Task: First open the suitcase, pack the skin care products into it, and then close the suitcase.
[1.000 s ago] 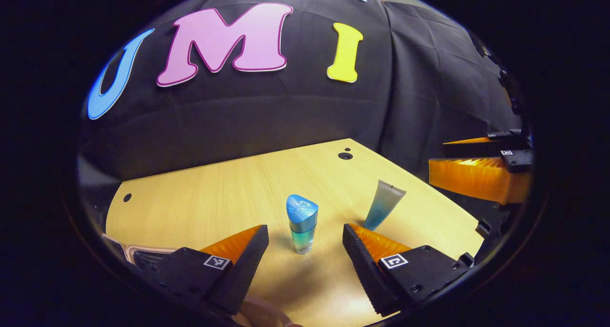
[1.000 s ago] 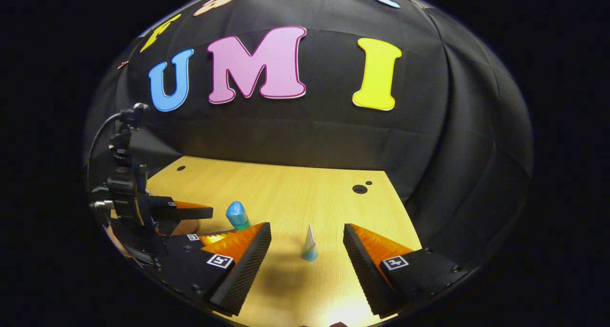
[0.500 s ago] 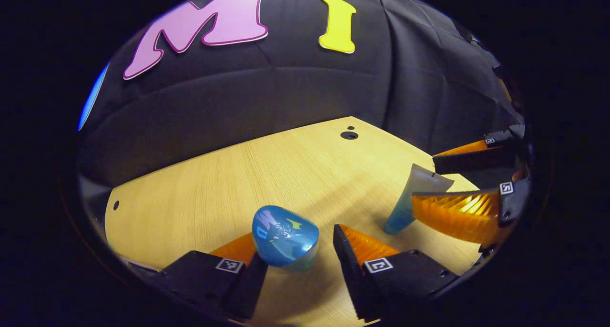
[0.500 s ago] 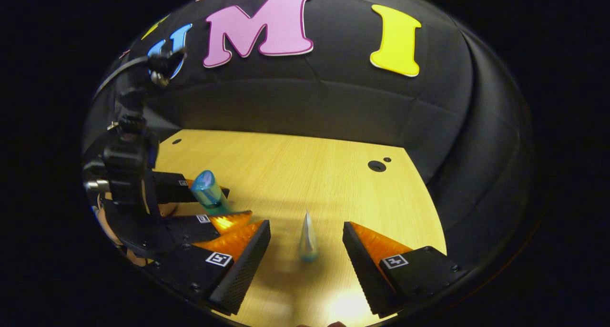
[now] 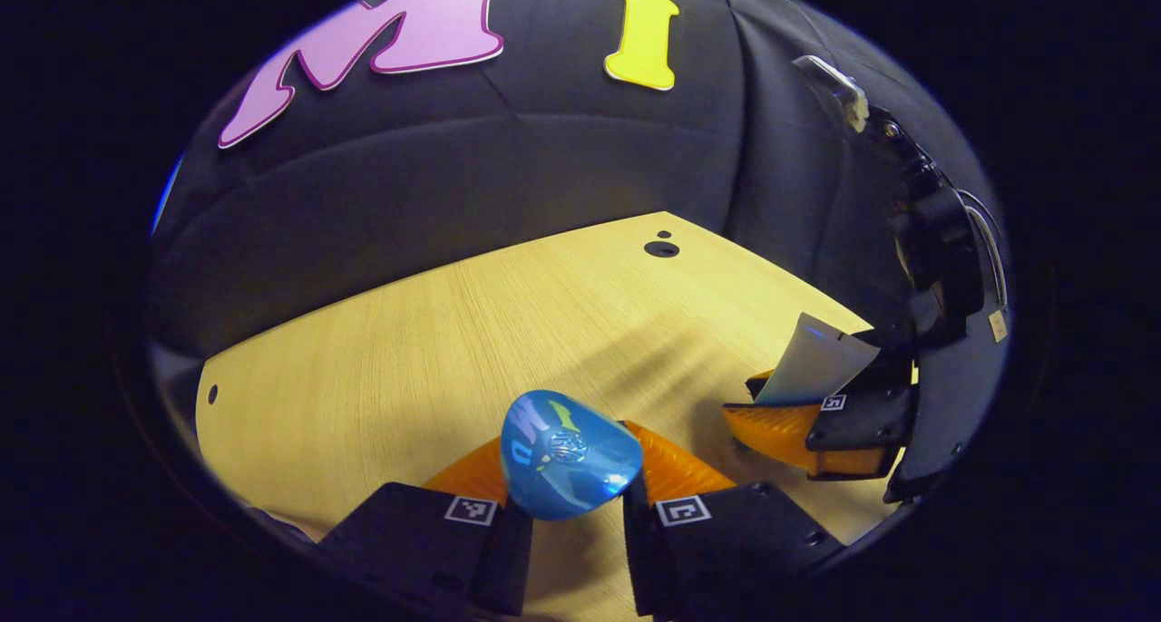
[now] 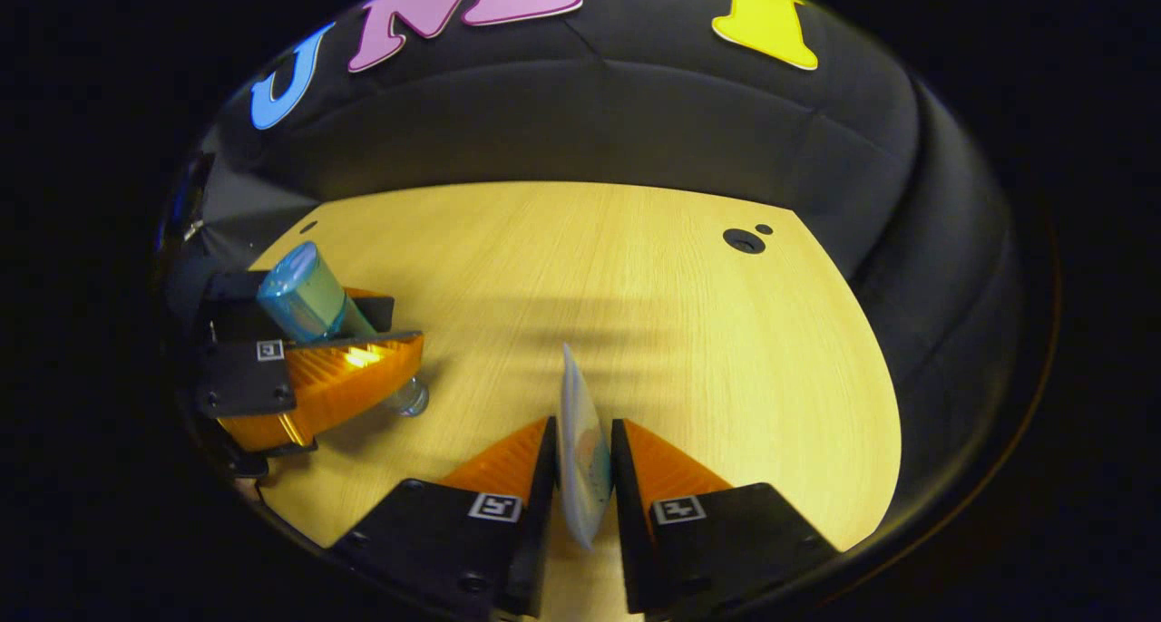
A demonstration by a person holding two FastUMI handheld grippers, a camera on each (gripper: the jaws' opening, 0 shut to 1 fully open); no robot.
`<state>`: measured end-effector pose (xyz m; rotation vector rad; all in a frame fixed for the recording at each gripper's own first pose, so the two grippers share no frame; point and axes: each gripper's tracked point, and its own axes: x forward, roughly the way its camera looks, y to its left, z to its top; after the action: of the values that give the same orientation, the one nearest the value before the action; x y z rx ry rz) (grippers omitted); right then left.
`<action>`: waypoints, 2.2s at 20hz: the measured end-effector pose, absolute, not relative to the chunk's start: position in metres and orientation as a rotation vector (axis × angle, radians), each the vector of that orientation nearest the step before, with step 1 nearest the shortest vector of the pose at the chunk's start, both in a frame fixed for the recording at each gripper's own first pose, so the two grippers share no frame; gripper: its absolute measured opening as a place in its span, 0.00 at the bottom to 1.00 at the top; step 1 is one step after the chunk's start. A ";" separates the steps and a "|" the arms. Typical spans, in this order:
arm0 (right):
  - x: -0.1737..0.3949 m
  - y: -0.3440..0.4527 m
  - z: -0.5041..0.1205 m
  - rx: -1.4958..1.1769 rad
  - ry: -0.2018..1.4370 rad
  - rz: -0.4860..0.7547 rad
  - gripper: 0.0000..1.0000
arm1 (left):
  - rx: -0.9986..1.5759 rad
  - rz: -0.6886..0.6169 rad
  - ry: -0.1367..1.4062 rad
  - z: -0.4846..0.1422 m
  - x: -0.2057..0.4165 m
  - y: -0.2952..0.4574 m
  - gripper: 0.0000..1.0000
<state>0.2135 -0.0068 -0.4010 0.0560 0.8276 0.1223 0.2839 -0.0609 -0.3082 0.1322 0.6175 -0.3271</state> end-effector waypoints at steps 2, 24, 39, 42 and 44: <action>0.213 -0.008 -0.398 0.058 0.840 0.097 0.23 | 0.046 -0.367 0.676 -0.304 0.276 -0.072 0.46; 0.074 0.173 -0.215 0.122 0.664 0.359 0.24 | -0.036 -0.150 1.592 -0.347 0.013 0.198 0.45; 0.043 0.294 -0.240 0.142 0.811 0.542 0.24 | -0.183 -0.171 1.354 -0.309 -0.009 0.235 0.81; 0.033 0.332 -0.258 0.202 0.923 0.615 0.24 | -0.265 -0.152 1.275 -0.287 -0.019 0.263 0.82; 0.028 0.353 -0.277 0.220 1.009 0.643 0.24 | -0.279 -0.090 1.242 -0.284 -0.030 0.294 0.82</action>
<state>0.0284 0.3530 -0.2775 0.2202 1.0094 0.6431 -0.0303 0.2935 -0.2839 -0.2787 1.2420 -0.0896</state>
